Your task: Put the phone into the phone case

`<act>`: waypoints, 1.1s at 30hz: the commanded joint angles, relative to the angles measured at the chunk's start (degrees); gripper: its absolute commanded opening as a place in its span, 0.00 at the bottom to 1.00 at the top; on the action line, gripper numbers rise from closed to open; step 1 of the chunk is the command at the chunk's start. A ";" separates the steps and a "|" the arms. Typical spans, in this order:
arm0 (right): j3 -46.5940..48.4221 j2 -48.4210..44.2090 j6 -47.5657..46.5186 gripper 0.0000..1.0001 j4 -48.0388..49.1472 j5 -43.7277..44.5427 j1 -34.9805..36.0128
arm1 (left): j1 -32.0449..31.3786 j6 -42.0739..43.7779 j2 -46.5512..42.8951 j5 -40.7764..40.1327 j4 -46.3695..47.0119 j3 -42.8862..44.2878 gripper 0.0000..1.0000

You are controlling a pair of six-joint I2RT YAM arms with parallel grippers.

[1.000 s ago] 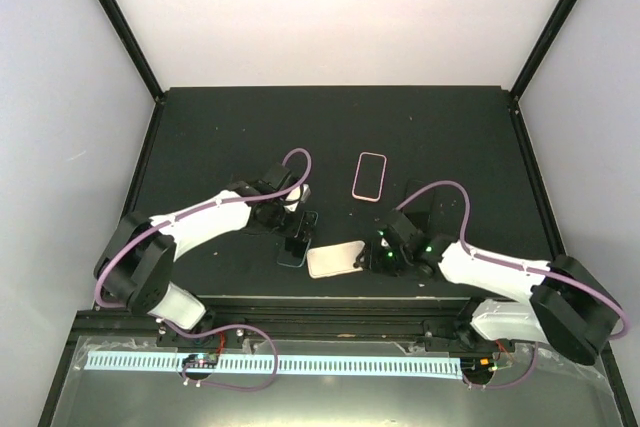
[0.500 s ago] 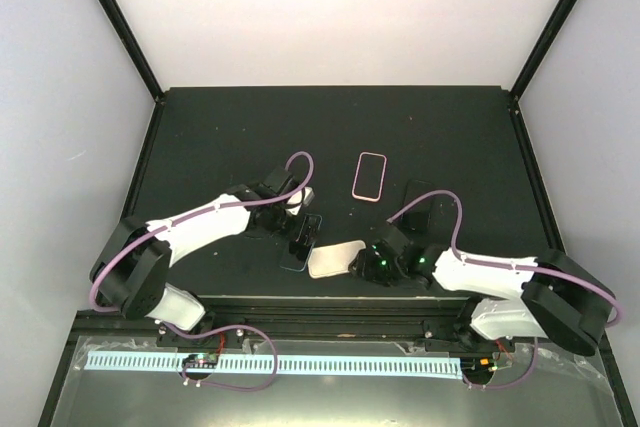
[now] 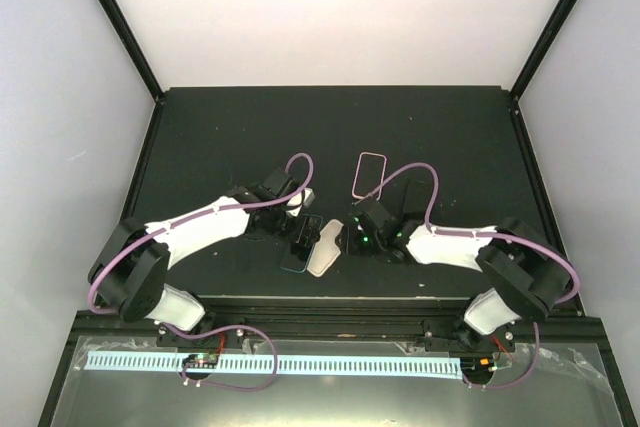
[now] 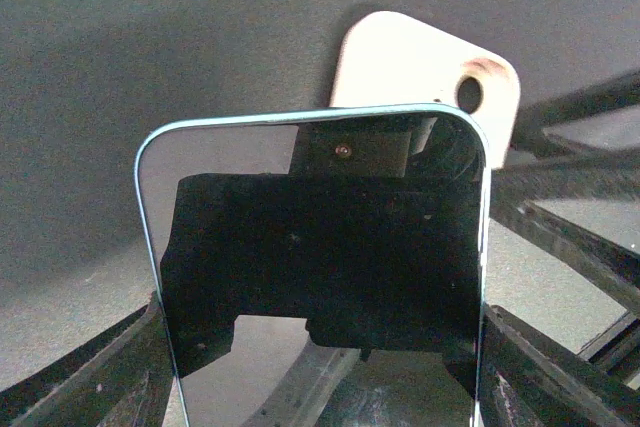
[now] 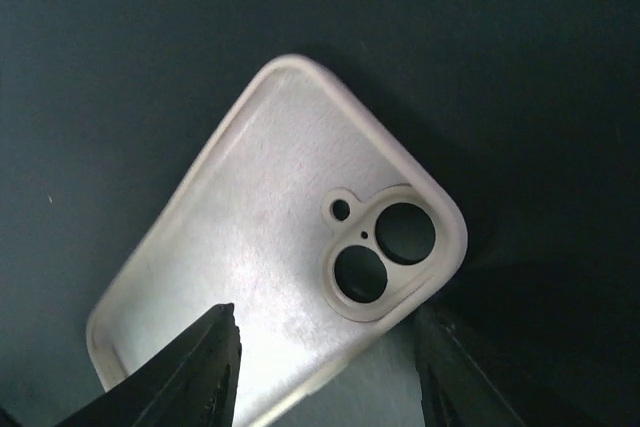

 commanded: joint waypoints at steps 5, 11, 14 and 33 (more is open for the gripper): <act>4.94 2.83 -10.87 0.49 4.77 -2.90 -6.79 | -1.53 -2.62 -1.59 3.03 4.41 0.76 0.58; 2.22 -6.32 -10.71 0.50 -0.73 -1.72 -8.47 | -2.98 -4.74 -0.10 3.36 6.04 1.94 0.57; -1.36 -12.06 -8.74 0.50 -2.21 -0.56 -8.44 | -3.82 -5.33 0.99 3.40 7.69 2.61 0.57; -12.54 -28.74 -2.64 0.52 -2.09 -3.77 -8.41 | -5.80 -0.11 12.65 1.45 9.79 7.16 0.71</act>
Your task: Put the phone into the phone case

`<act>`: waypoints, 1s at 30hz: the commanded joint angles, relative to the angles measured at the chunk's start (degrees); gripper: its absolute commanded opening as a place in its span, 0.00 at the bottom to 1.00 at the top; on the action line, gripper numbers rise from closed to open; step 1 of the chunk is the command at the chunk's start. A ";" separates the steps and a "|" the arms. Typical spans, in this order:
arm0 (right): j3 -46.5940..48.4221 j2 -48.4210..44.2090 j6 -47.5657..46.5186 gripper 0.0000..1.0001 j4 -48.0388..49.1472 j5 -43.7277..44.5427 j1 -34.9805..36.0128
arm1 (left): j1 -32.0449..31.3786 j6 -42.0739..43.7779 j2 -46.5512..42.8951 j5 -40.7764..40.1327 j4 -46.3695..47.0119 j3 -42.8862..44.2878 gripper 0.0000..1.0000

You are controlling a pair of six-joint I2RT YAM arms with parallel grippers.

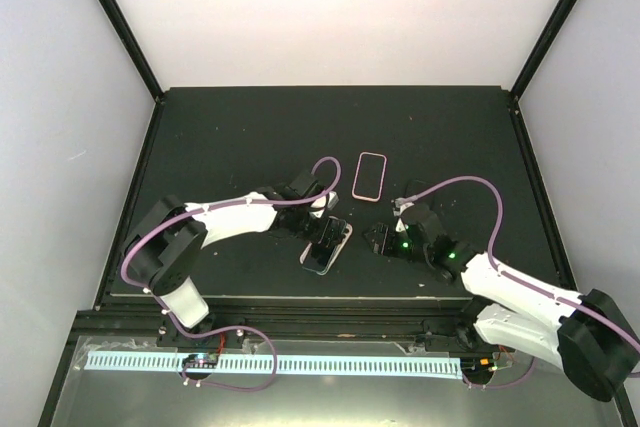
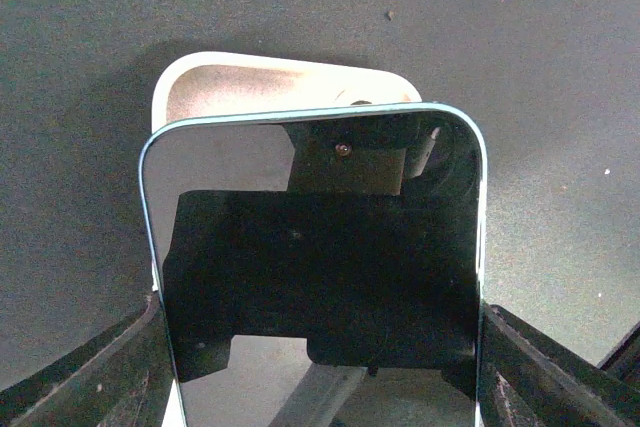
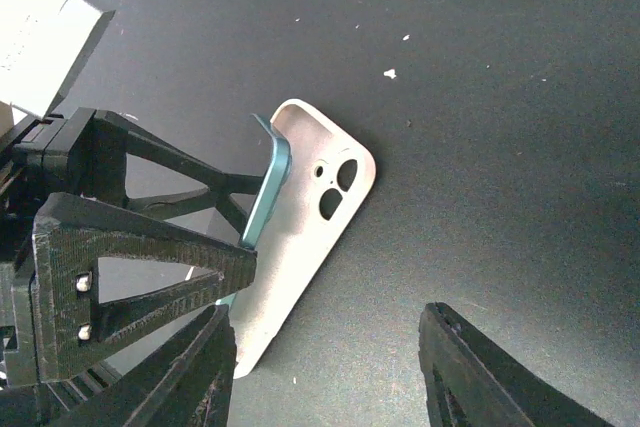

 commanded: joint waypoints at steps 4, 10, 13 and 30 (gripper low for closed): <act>-1.12 1.40 1.69 0.53 3.13 -2.42 -0.04 | -0.42 2.08 -0.04 -1.12 1.29 2.72 0.85; -2.33 2.85 3.80 0.54 6.50 -4.52 0.03 | -0.25 1.36 -2.22 -2.13 0.09 2.78 0.96; -3.06 4.41 5.92 0.54 9.82 -6.60 0.08 | 0.05 0.88 -2.79 -2.76 -0.62 2.78 0.96; -0.38 23.56 15.04 0.47 25.31 -12.12 6.23 | 7.18 -0.84 -8.72 5.34 3.26 -11.02 0.73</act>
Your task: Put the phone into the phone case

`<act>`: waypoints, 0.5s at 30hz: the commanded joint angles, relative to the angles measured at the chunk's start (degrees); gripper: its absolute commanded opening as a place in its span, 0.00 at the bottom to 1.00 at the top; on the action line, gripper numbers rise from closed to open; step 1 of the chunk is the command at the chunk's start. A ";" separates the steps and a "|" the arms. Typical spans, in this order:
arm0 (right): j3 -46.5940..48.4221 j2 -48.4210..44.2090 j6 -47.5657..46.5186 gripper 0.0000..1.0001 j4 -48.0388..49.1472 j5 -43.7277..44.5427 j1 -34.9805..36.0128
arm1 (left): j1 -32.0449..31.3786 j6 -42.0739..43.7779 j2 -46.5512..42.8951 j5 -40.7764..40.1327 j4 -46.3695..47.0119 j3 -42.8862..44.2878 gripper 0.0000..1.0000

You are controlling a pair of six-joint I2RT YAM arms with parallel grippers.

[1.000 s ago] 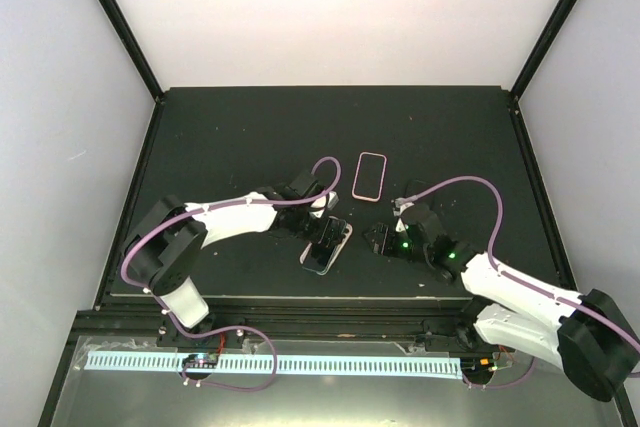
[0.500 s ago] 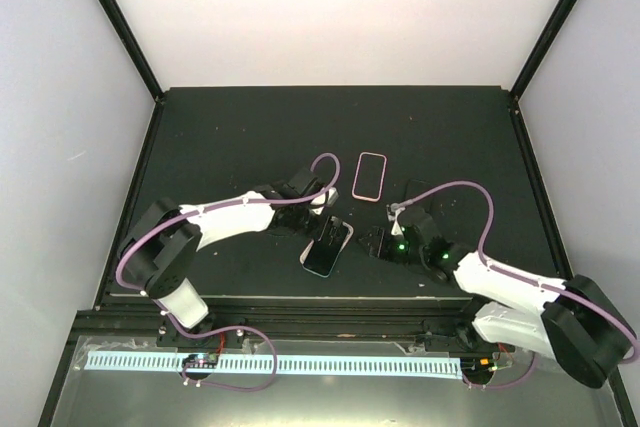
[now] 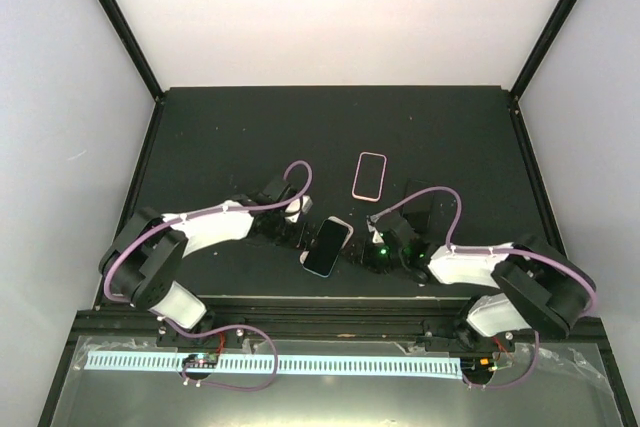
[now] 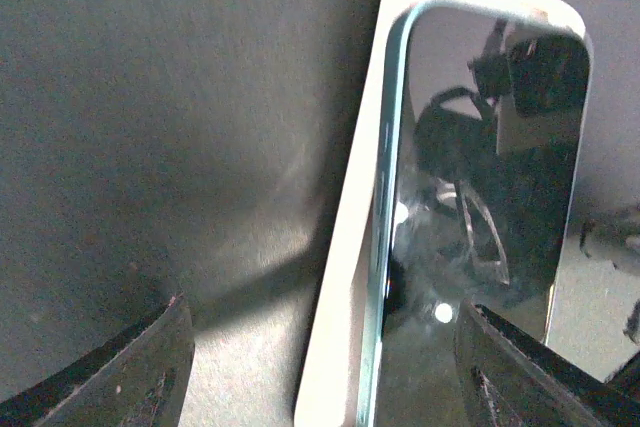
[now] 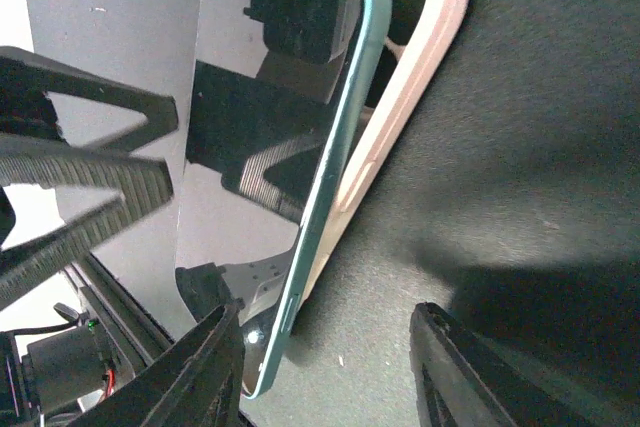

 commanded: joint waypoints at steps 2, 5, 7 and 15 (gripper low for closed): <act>1.73 4.11 2.39 0.46 7.62 -2.29 1.18 | -0.05 -0.84 -2.39 5.63 4.35 -3.92 0.71; 1.96 5.80 2.43 0.45 8.10 -2.35 1.15 | -0.06 -2.14 -2.52 8.00 7.13 -6.48 0.66; 1.85 6.28 2.64 0.43 8.61 -2.70 1.21 | -0.06 -3.08 -2.13 9.25 8.60 -7.80 0.61; 0.95 4.59 3.03 0.38 9.77 -4.01 1.17 | -2.06 -11.16 -5.76 13.11 15.80 -13.68 0.45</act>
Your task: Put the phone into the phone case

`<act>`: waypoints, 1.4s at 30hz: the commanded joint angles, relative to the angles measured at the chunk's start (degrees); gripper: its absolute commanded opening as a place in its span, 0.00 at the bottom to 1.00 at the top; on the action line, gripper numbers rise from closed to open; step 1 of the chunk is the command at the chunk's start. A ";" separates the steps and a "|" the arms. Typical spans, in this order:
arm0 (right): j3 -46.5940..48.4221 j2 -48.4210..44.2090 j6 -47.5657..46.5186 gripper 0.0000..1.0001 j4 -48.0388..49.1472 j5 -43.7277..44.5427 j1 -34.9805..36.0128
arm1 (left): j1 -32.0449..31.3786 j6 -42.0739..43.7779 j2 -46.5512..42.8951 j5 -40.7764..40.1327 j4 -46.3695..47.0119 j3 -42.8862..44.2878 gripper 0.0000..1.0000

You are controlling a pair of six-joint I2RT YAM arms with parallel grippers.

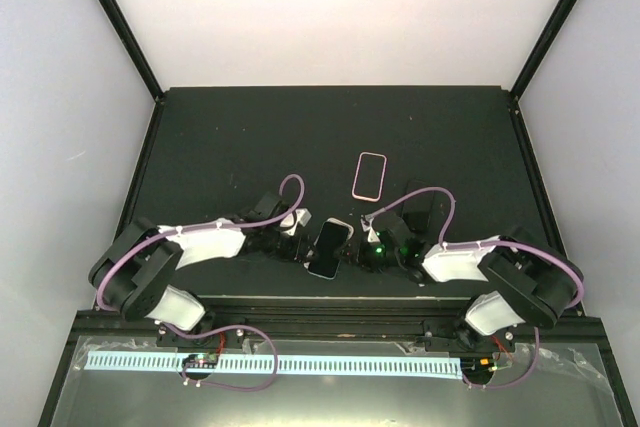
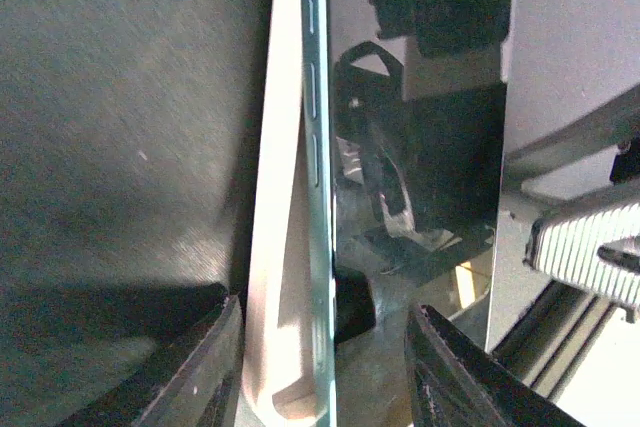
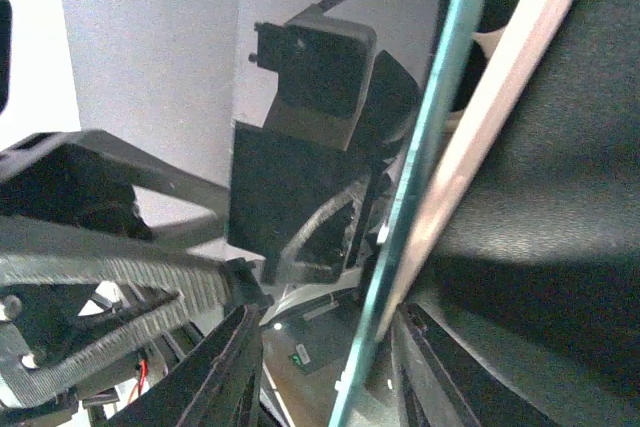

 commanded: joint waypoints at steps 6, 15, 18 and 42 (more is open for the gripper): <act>-1.67 -3.57 0.60 0.38 2.22 -1.00 0.27 | -4.87 -11.16 -3.38 2.11 8.57 -5.28 0.40; -0.82 -11.23 -3.78 0.41 -12.28 6.91 0.33 | -8.23 -17.92 -3.13 1.74 16.19 -8.69 0.36; -1.21 -10.74 -3.76 0.41 -11.42 5.65 0.33 | -8.77 -18.57 -3.21 1.11 16.78 -8.91 0.36; -0.81 -6.76 -4.15 0.28 -6.01 0.96 0.35 | -9.70 -17.42 -2.44 -1.54 15.08 -7.77 0.34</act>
